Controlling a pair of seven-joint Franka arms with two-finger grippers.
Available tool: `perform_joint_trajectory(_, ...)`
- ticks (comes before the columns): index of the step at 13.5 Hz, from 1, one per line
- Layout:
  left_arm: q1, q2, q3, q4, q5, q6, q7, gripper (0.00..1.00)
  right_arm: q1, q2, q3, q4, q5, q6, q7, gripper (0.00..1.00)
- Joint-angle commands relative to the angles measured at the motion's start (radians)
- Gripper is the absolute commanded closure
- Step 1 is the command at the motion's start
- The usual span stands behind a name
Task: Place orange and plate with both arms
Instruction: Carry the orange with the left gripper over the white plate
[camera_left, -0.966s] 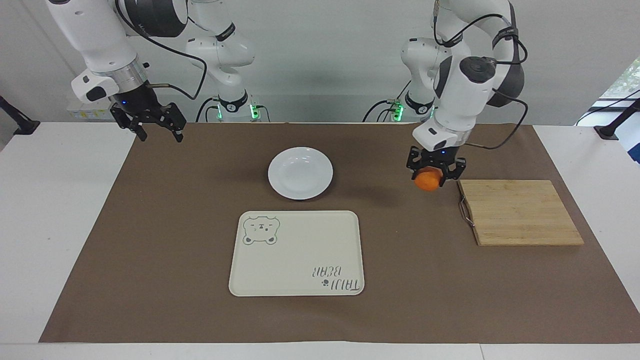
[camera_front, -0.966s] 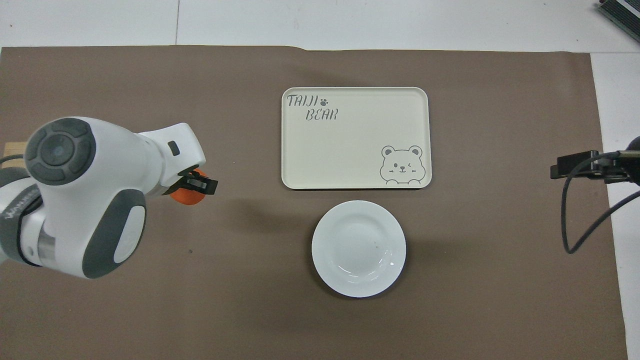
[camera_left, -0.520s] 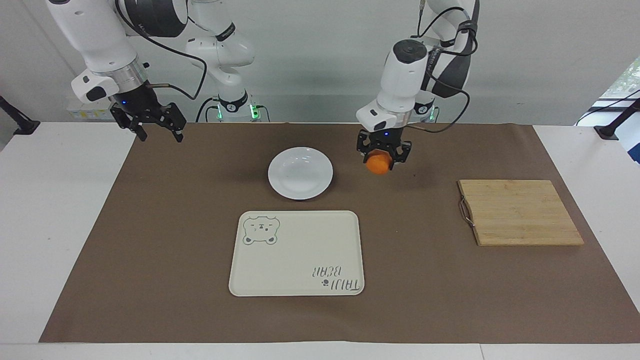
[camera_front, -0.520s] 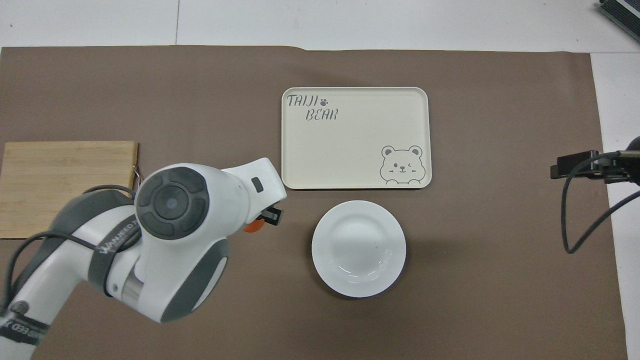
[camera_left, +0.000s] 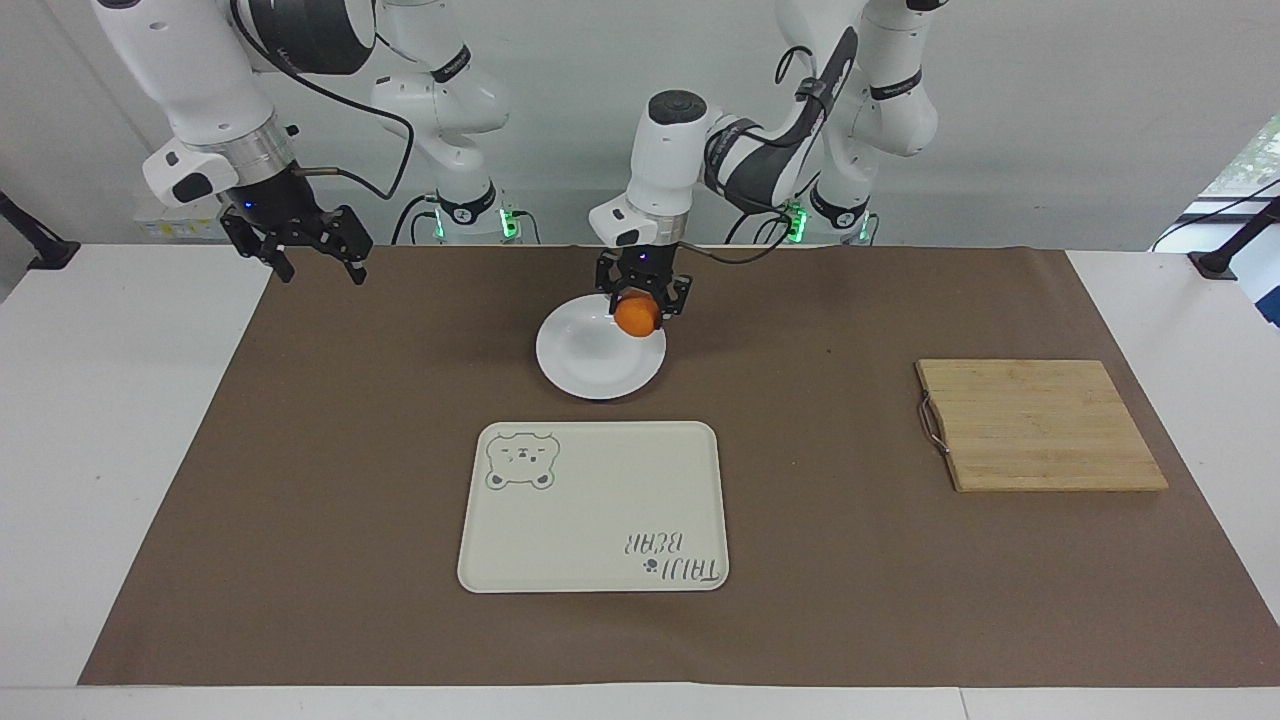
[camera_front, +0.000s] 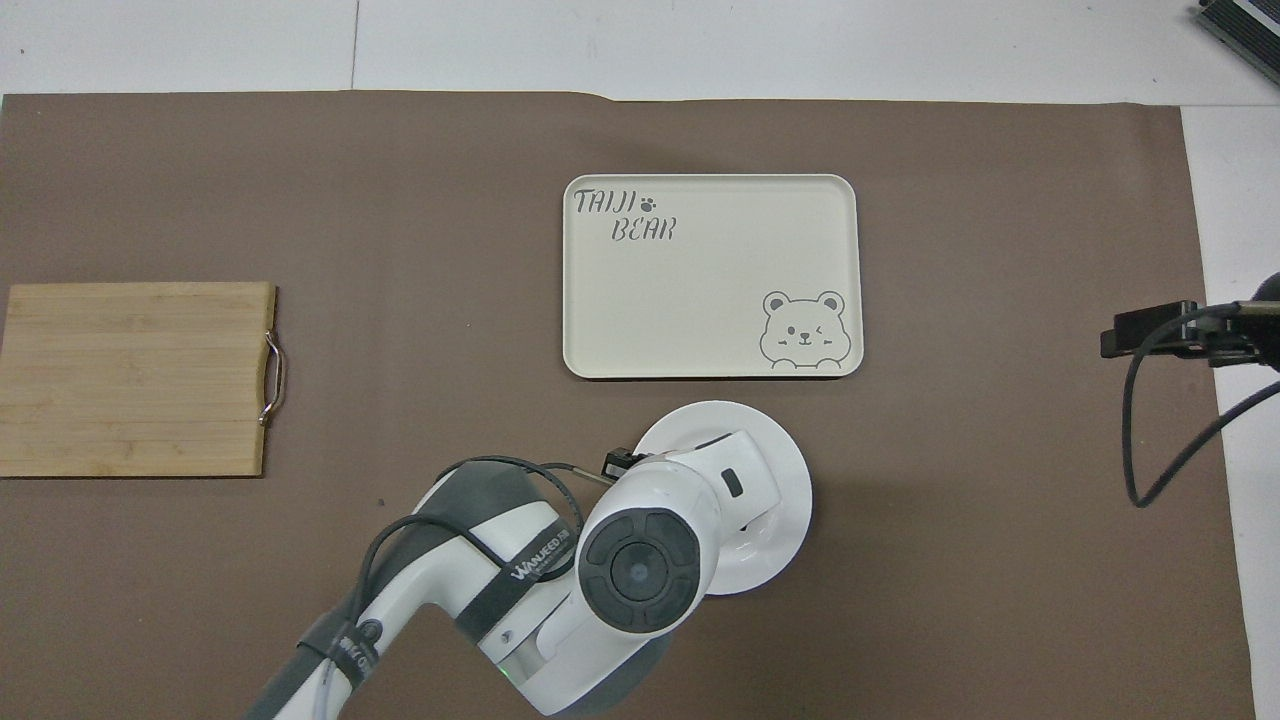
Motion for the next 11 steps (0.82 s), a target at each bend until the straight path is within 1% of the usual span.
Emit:
perform_joint_trajectory(1,-0.044,0.035,0.018,0.006,-0.007,0.065,-0.018,1.0,-0.001,0.0,0.003,0.008,-0.012,-0.01,-0.011,0.0)
perform_joint_trajectory(4,-0.058,0.076,0.018,0.011,-0.007,0.121,-0.015,1.0,-0.001,0.0,0.003,0.008,-0.012,-0.01,-0.011,0.0)
perform_joint_trajectory(5,-0.058,0.085,0.018,0.012,-0.007,0.134,-0.014,0.93,-0.001,0.0,0.003,0.008,-0.012,-0.01,-0.011,0.0)
perform_joint_trajectory(6,-0.058,0.095,0.016,0.011,-0.007,0.135,-0.014,0.8,-0.001,0.0,0.003,0.008,-0.012,-0.01,-0.011,0.0)
perform_joint_trajectory(7,-0.061,0.104,0.016,0.011,-0.007,0.135,-0.017,0.6,-0.001,0.0,0.003,0.008,-0.012,-0.01,-0.011,0.0)
perform_joint_trajectory(8,-0.06,0.11,0.015,0.011,-0.007,0.137,-0.014,0.38,-0.001,0.0,0.003,0.008,-0.012,-0.01,-0.011,0.0)
perform_joint_trajectory(9,-0.06,0.11,0.015,0.012,-0.007,0.139,-0.009,0.08,-0.001,0.0,0.003,0.008,-0.012,-0.01,-0.011,0.0)
perform_joint_trajectory(10,-0.06,0.11,0.015,0.021,-0.007,0.139,-0.002,0.0,-0.001,0.0,0.003,0.008,-0.012,-0.01,-0.011,0.0)
perform_joint_trajectory(11,-0.058,0.112,0.015,0.029,-0.007,0.136,0.001,0.0,-0.001,0.0,0.003,0.008,-0.012,-0.01,-0.011,0.0)
